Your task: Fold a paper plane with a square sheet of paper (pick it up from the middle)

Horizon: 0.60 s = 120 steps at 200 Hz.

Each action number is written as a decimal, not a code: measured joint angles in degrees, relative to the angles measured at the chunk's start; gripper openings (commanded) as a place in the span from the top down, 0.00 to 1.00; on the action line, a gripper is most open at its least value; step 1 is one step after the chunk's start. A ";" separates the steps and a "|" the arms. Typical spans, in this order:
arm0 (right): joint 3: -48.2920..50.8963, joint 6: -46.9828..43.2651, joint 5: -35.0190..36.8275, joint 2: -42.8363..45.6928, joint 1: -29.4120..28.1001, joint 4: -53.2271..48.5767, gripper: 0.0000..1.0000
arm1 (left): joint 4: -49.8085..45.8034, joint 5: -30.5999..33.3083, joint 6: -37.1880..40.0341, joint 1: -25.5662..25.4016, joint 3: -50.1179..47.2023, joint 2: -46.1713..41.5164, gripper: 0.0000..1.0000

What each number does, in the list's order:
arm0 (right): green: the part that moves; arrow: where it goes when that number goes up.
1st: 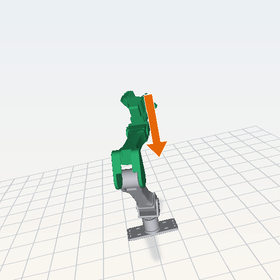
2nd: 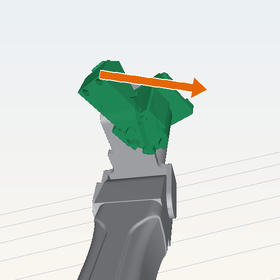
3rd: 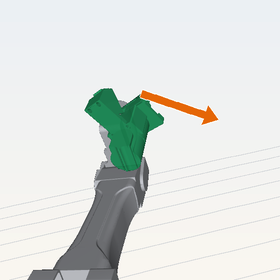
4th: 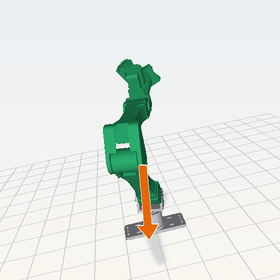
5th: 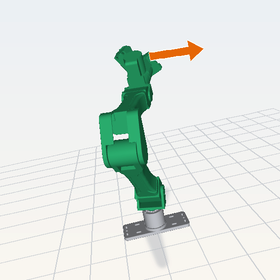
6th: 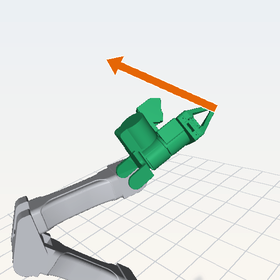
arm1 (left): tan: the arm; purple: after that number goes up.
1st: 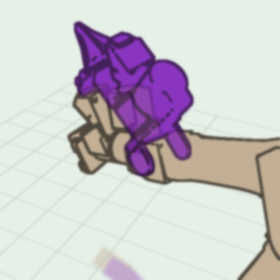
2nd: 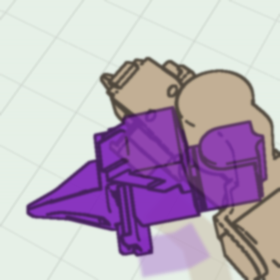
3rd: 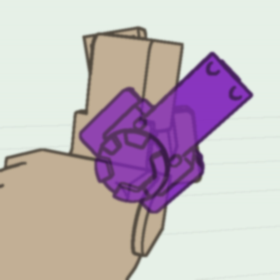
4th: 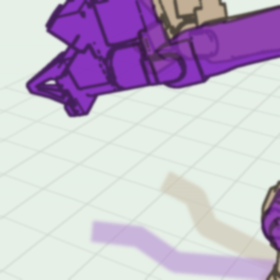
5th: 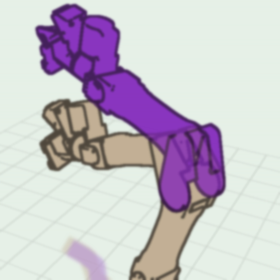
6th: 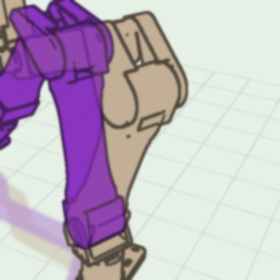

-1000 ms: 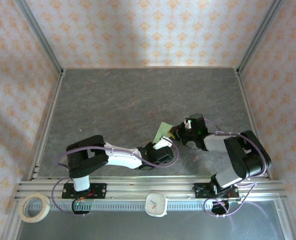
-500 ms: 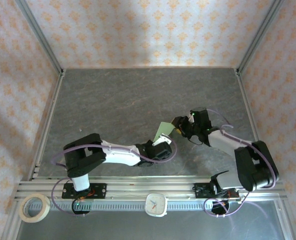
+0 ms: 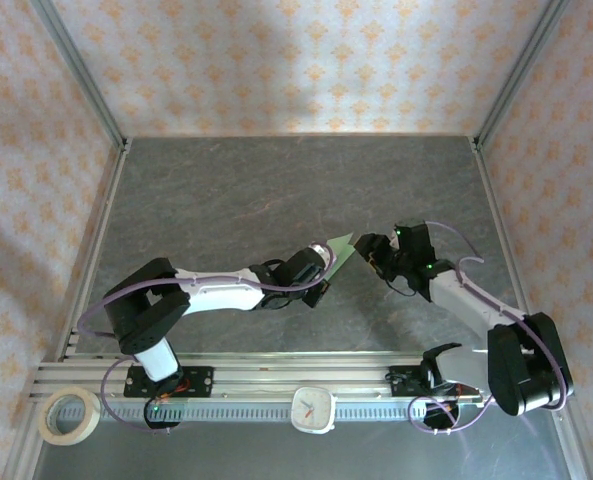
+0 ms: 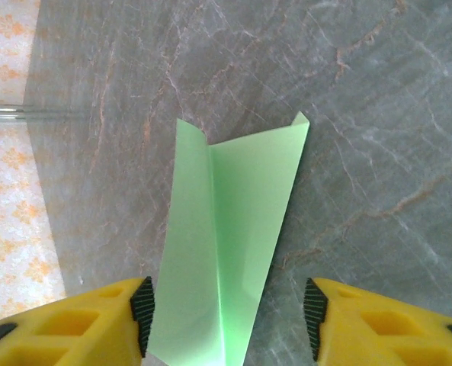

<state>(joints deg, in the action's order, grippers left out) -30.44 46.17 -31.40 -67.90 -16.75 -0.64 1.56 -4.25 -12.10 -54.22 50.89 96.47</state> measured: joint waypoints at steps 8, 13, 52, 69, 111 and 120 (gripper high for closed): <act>0.68 0.98 -0.39 0.66 -0.02 0.35 0.40 | 0.00 -0.35 0.00 0.00 0.00 0.02 1.00; 1.03 1.33 -0.72 0.98 -0.02 0.74 0.40 | 0.00 -0.50 0.00 0.00 0.00 0.04 1.00; 3.06 6.73 -3.23 1.70 -0.07 5.77 0.40 | 0.00 -1.31 0.24 0.00 0.00 0.94 1.00; 3.06 8.35 -3.82 1.03 -0.20 7.58 0.39 | -0.02 -1.29 0.55 0.00 0.00 1.29 1.00; 2.54 11.10 -4.83 -5.81 -1.92 10.16 0.39 | -0.04 -1.07 2.47 0.00 0.02 1.29 0.98; 2.10 11.28 -5.07 -7.58 -2.54 10.25 0.39 | -0.07 -0.94 3.15 0.00 0.02 1.29 0.98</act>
<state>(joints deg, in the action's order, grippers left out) -28.34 57.45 -36.47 -75.48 -19.29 9.61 1.50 -5.19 -8.95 -54.22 50.92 97.76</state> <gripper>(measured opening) 0.606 0.053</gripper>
